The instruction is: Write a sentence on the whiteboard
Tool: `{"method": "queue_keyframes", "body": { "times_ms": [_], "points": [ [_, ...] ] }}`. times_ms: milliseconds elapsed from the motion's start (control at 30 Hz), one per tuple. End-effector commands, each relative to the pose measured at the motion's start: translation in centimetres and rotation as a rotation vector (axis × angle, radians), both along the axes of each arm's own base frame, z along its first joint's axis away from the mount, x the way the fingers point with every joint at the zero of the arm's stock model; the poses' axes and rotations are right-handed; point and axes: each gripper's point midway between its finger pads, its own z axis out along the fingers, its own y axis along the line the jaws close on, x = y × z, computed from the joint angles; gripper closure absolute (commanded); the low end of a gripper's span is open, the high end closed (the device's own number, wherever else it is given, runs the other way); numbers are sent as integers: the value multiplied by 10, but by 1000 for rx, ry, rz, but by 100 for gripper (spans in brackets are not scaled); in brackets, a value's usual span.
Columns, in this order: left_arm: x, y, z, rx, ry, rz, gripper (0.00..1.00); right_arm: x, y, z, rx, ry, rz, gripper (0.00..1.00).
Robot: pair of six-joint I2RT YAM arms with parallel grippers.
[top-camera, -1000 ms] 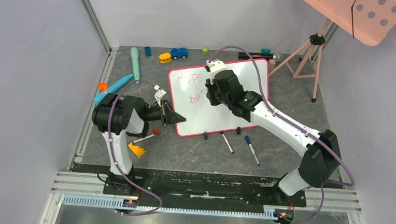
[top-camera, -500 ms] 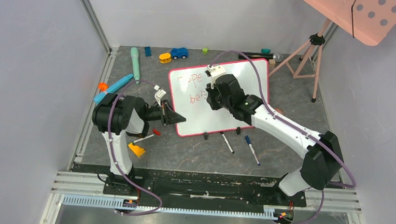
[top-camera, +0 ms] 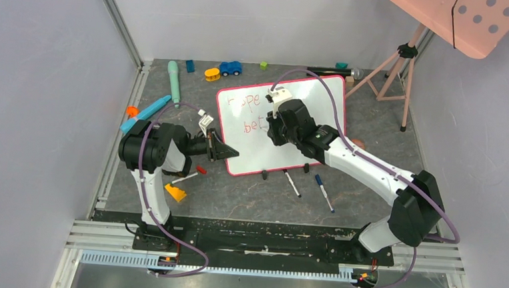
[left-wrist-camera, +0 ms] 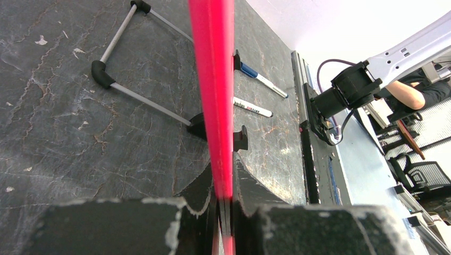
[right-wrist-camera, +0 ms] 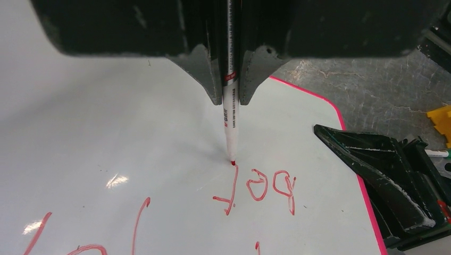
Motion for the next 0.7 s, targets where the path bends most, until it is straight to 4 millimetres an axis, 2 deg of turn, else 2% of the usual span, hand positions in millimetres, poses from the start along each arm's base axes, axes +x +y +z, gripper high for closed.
{"method": "queue_keyframes", "body": {
  "times_ms": [0, 167, 400, 500, 667],
  "points": [
    [-7, -6, 2, 14, -195, -78, 98, 11, -11, 20, -5, -61, -65, 100],
    [-7, -6, 2, 14, -194, -78, 98, 12, -8, 37, 29, -82, -58, 100],
    [-7, -6, 2, 14, -194, -79, 98, 14, -3, 79, 121, -138, -50, 100],
    [-7, -6, 1, 14, -192, -78, 98, 16, -4, 81, 119, -143, -49, 100],
    [-7, -6, 1, 14, -194, -78, 98, 21, -7, 72, 99, -126, -66, 100]
  ]
}}
